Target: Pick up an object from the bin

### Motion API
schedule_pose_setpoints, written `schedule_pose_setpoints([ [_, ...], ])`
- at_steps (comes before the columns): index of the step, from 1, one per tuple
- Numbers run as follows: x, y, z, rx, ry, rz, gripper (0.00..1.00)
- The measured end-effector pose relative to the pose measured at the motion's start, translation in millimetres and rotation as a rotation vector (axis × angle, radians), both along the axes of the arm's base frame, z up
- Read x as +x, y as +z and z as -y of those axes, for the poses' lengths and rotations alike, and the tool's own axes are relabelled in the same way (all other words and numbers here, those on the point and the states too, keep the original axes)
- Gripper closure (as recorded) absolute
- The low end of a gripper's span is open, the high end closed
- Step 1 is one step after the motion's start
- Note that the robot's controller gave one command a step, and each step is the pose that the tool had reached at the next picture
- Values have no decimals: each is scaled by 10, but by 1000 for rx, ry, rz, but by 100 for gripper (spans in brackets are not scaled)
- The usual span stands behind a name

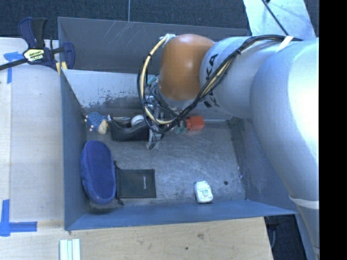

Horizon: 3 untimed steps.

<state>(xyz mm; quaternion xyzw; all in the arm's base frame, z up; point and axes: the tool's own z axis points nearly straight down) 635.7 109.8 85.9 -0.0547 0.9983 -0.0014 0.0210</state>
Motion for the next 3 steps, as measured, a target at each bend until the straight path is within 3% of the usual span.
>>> schedule_pose_setpoints([
  [1,1,-5,-18,3,2,2,100],
  [2,-313,21,261,7,176,5,100],
  [3,-274,1500,228,-5,229,-38,100],
])
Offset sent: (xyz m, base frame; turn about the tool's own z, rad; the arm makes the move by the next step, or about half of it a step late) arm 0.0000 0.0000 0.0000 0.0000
